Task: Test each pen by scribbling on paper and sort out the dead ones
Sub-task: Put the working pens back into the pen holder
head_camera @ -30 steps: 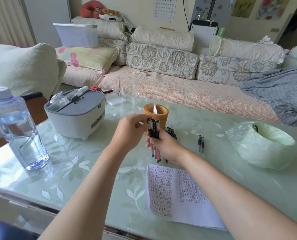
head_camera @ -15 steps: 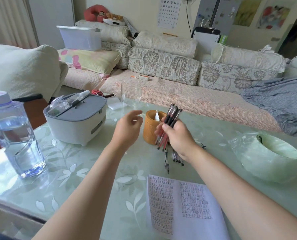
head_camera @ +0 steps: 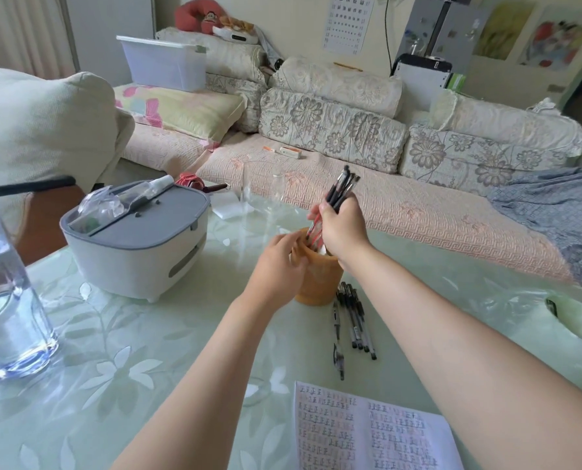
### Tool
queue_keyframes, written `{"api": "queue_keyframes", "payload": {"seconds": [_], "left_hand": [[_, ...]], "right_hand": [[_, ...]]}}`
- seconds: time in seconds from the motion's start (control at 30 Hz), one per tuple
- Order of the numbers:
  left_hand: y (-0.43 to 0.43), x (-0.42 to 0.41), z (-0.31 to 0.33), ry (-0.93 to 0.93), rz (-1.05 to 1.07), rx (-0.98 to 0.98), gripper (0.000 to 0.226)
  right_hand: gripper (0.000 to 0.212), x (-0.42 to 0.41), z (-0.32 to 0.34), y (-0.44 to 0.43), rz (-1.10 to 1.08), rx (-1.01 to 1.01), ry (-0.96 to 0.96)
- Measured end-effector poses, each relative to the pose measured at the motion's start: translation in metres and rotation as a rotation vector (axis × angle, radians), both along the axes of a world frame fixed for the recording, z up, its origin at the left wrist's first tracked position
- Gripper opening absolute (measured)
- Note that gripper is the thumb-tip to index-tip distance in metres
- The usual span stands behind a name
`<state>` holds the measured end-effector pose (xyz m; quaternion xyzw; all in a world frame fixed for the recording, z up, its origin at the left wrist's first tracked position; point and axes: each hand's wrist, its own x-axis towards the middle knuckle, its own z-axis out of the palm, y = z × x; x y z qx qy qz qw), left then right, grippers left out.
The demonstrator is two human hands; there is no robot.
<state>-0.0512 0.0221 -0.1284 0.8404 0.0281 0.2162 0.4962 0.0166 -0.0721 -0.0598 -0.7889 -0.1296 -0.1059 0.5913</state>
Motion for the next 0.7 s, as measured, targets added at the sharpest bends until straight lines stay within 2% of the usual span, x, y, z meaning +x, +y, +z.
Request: {"api": "queue_keyframes", "payload": {"seconds": [0.1, 0.3, 0.37, 0.47, 0.57, 0.7], "left_hand": [[0.003, 0.002, -0.001, -0.006, -0.003, -0.007, 0.049], [0.003, 0.0, 0.0, 0.02, -0.002, -0.04, 0.054], [0.003, -0.001, 0.0, 0.027, -0.006, -0.038, 0.055], [0.004, -0.001, 0.0, 0.038, -0.019, -0.01, 0.056], [0.006, -0.001, -0.001, 0.046, -0.028, -0.005, 0.056], [0.006, -0.002, 0.001, 0.03, -0.047, 0.005, 0.052]], "right_hand": [[0.008, -0.001, -0.009, -0.002, -0.039, -0.152, 0.002], [0.034, -0.002, -0.02, -0.009, -0.143, -0.764, -0.035], [0.04, -0.002, -0.022, -0.01, -0.124, -0.871, -0.057], [0.045, -0.003, -0.019, -0.014, -0.096, -0.853, -0.039], [0.055, -0.007, -0.017, -0.018, -0.027, -0.74, -0.024], [0.058, -0.01, -0.01, -0.017, 0.125, -0.604, -0.085]]}}
